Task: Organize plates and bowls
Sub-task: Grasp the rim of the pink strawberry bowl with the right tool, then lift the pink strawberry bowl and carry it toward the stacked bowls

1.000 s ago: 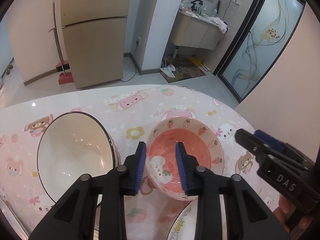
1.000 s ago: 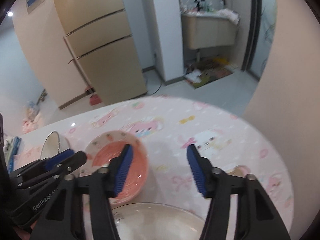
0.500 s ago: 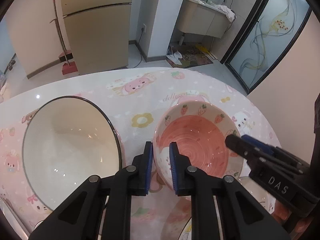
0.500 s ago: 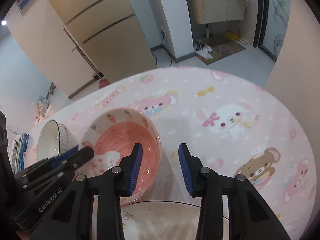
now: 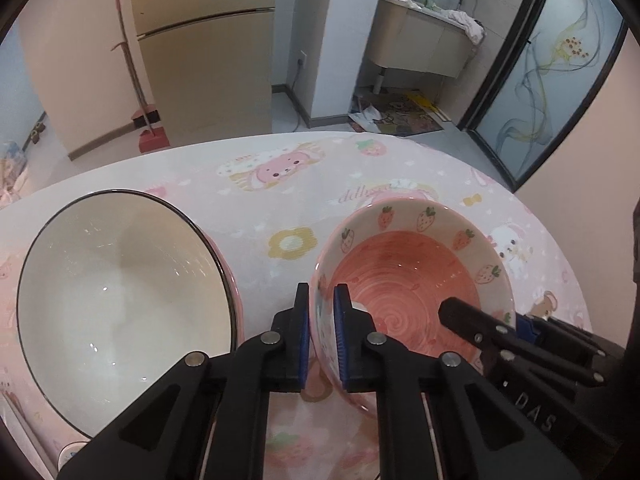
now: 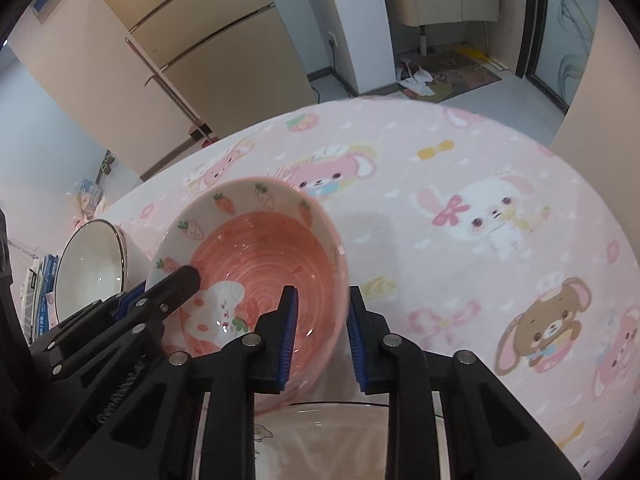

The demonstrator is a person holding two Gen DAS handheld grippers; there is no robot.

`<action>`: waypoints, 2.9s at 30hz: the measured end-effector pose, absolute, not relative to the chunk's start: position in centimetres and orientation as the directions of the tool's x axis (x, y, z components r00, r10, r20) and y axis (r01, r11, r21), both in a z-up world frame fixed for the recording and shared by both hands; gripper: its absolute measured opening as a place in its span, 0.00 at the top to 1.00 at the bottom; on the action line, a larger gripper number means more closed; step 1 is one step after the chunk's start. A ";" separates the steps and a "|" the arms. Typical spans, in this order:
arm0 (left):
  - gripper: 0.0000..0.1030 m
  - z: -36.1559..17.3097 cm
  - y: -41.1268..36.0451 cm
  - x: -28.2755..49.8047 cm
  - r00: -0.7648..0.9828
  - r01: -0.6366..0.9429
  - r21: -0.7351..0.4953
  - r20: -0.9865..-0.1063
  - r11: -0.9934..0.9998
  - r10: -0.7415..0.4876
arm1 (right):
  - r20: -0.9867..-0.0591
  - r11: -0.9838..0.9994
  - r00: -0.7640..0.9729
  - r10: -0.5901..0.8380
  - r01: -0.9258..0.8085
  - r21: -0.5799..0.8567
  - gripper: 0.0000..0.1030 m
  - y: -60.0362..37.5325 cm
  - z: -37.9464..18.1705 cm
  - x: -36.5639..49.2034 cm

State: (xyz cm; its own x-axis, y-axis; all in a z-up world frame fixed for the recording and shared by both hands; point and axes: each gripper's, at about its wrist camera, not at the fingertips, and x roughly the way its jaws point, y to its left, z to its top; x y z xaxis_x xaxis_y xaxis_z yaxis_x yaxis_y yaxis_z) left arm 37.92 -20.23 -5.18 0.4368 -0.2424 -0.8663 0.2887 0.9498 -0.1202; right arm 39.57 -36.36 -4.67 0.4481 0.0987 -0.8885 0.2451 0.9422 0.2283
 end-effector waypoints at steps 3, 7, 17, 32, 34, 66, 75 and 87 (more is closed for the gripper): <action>0.90 -5.3 -20.9 37.8 0.465 0.277 -0.064 -0.864 0.959 -0.192 | -0.895 0.940 0.440 0.078 0.266 0.213 0.81 -36.1 -5.1 39.7; 0.90 -5.4 -20.8 37.9 0.468 0.278 -0.059 -0.863 0.959 -0.189 | -0.890 0.920 0.438 0.127 0.282 0.270 0.85 -36.9 -5.7 39.8; 0.91 -5.0 -19.9 37.9 0.434 0.294 -0.170 -0.853 0.941 -0.289 | -0.873 0.868 0.436 0.218 0.323 0.378 0.85 -38.5 -6.3 39.3; 0.91 3.4 -17.2 34.8 0.572 0.257 -0.168 -0.768 0.952 -0.289 | -0.759 0.847 0.592 0.269 0.230 0.479 0.81 -36.1 2.2 36.5; 0.91 5.6 -15.9 33.7 0.617 0.251 -0.144 -0.738 0.957 -0.273 | -0.736 0.857 0.613 0.288 0.178 0.484 0.81 -34.2 3.9 35.8; 0.91 5.0 -3.1 35.4 0.663 0.064 -0.169 -0.729 0.984 -0.168 | -0.734 0.908 0.576 0.360 -0.035 0.418 0.69 -21.0 3.3 40.7; 0.91 1.3 -3.8 37.4 0.585 0.056 -0.157 -0.795 0.986 -0.160 | -0.793 0.936 0.537 0.288 0.018 0.352 0.69 -20.6 0.4 42.0; 0.90 -1.1 -5.6 37.8 0.554 0.110 -0.113 -0.818 0.988 -0.155 | -0.837 0.993 0.535 0.117 -0.052 0.105 0.69 -19.4 -1.0 42.9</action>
State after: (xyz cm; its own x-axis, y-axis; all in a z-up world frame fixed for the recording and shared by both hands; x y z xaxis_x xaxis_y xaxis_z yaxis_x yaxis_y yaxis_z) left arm 37.78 -5.56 -1.06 0.5542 -0.1553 -0.8178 0.1096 0.9875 -0.1133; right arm 42.86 -19.35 -1.02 0.5347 0.1166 -0.8370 -0.0518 0.9931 0.1053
